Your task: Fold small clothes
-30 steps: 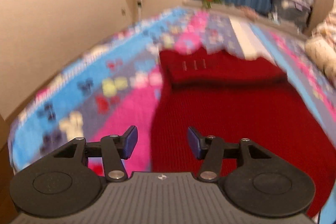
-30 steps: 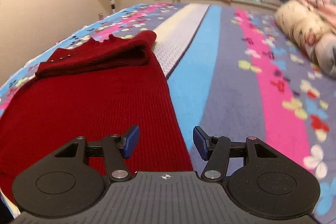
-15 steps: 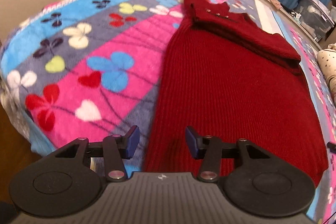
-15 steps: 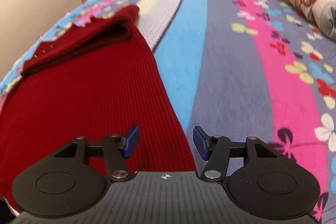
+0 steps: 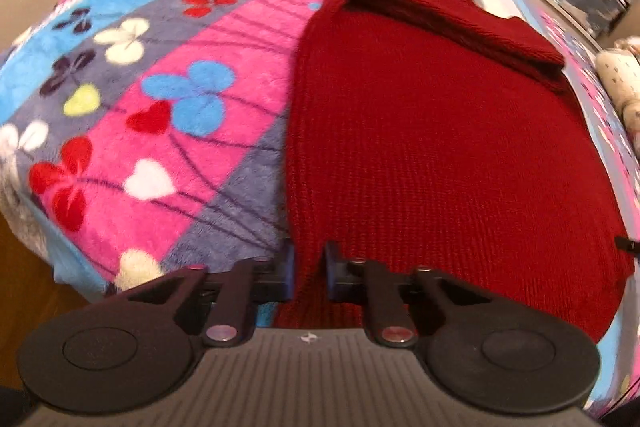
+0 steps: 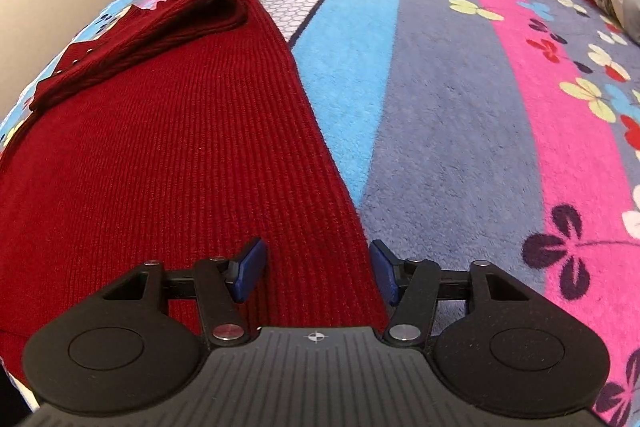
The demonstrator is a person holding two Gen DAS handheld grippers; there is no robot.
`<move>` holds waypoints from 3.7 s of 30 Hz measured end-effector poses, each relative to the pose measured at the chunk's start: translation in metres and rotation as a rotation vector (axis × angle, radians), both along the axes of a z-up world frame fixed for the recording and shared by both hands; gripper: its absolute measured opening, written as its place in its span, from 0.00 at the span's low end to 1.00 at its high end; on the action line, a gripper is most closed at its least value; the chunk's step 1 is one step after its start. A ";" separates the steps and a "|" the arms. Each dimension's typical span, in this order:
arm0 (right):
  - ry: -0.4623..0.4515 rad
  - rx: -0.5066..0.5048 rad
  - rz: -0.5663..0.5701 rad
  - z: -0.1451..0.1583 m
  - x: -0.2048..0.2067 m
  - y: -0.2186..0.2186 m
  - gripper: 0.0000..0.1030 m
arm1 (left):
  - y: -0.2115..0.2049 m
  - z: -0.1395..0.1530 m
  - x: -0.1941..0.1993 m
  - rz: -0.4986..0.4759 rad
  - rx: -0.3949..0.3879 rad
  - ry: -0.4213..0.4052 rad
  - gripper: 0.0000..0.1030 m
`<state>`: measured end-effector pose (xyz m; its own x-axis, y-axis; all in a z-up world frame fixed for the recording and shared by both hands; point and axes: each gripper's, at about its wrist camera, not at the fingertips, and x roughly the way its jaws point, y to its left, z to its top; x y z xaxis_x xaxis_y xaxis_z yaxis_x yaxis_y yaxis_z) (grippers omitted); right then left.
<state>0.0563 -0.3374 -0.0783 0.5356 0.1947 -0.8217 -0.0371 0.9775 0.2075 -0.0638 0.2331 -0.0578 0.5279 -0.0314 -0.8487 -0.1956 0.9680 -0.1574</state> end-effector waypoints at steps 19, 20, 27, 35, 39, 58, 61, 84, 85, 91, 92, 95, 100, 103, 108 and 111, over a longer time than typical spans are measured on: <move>-0.046 0.031 0.019 0.010 -0.003 -0.001 0.12 | 0.004 0.011 -0.009 0.010 -0.031 -0.069 0.13; -0.078 0.060 0.023 0.016 -0.005 -0.002 0.12 | 0.004 0.016 -0.011 0.009 -0.039 -0.098 0.13; -0.018 0.051 0.030 0.009 0.000 0.001 0.23 | -0.001 -0.006 0.000 -0.014 -0.022 0.034 0.18; -0.040 0.019 0.052 0.013 -0.004 0.005 0.12 | -0.002 0.013 -0.004 -0.002 -0.004 -0.078 0.11; -0.132 0.077 0.015 0.032 -0.009 -0.003 0.12 | -0.002 0.024 -0.007 0.018 -0.010 -0.130 0.11; -0.155 0.071 0.012 0.038 -0.012 -0.002 0.12 | -0.008 0.017 -0.003 -0.028 -0.039 -0.099 0.13; -0.010 0.049 0.005 0.015 -0.003 -0.001 0.16 | -0.011 0.003 0.001 -0.043 -0.013 -0.017 0.21; -0.001 -0.013 0.056 0.014 0.004 0.011 0.18 | -0.012 -0.003 0.002 -0.053 0.026 0.011 0.22; 0.000 -0.012 0.054 0.013 0.004 0.010 0.18 | -0.012 -0.003 0.002 -0.056 0.030 0.011 0.22; -0.002 -0.018 0.057 0.012 0.003 0.012 0.18 | -0.014 -0.002 0.001 -0.060 0.038 0.005 0.20; -0.001 -0.018 0.056 0.012 0.003 0.012 0.18 | -0.014 -0.002 0.001 -0.060 0.040 0.003 0.20; -0.001 -0.018 0.057 0.012 0.003 0.012 0.18 | -0.013 -0.002 0.002 -0.060 0.038 0.005 0.20; -0.001 -0.017 0.056 0.012 0.003 0.011 0.18 | -0.014 -0.003 0.003 -0.065 0.038 0.011 0.20; -0.001 -0.018 0.056 0.012 0.002 0.012 0.18 | -0.014 -0.003 0.003 -0.067 0.041 0.014 0.20; -0.002 -0.021 0.057 0.012 0.002 0.012 0.18 | -0.015 -0.004 0.003 -0.069 0.046 0.012 0.20; -0.002 -0.020 0.057 0.012 0.002 0.012 0.18 | -0.016 -0.004 0.003 -0.069 0.047 0.012 0.20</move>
<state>0.0587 -0.3254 -0.0660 0.5255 0.2085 -0.8248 -0.0933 0.9778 0.1878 -0.0610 0.2176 -0.0616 0.5158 -0.0275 -0.8563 -0.1297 0.9854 -0.1098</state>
